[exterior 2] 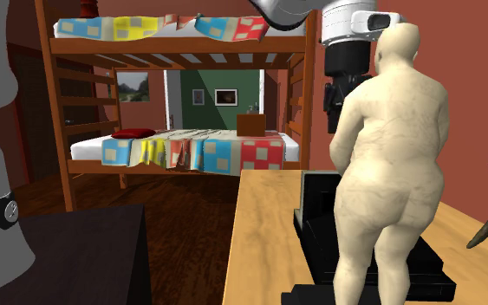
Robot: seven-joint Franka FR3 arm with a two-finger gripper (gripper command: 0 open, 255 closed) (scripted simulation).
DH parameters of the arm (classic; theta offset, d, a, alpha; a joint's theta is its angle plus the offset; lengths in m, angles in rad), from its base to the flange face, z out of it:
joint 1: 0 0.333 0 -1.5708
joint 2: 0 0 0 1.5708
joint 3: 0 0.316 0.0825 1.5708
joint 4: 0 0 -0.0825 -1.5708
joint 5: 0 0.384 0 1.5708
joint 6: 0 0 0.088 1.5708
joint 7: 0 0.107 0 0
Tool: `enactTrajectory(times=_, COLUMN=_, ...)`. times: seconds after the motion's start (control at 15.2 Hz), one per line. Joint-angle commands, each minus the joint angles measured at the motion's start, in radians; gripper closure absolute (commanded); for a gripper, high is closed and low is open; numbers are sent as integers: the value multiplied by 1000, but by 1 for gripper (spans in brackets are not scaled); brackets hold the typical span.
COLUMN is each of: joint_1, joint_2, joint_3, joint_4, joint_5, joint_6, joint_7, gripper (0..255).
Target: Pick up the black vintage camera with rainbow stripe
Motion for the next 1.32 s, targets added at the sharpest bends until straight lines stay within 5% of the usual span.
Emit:
enactTrajectory(times=0.0, joint_1=-15, joint_2=89, joint_3=0, joint_4=96, joint_5=19, joint_6=-10, joint_7=-4, gripper=0)
enactTrajectory(times=0.33, joint_1=-56, joint_2=315, joint_3=7, joint_4=362, joint_5=59, joint_6=-59, joint_7=-1, gripper=0)
enactTrajectory(times=0.99, joint_1=-57, joint_2=356, joint_3=12, joint_4=326, joint_5=65, joint_6=18, joint_7=-5, gripper=0)
enactTrajectory(times=1.06, joint_1=-57, joint_2=357, joint_3=12, joint_4=328, joint_5=65, joint_6=17, joint_7=-6, gripper=255)
enactTrajectory(times=1.25, joint_1=-57, joint_2=356, joint_3=12, joint_4=327, joint_5=65, joint_6=18, joint_7=-6, gripper=255)
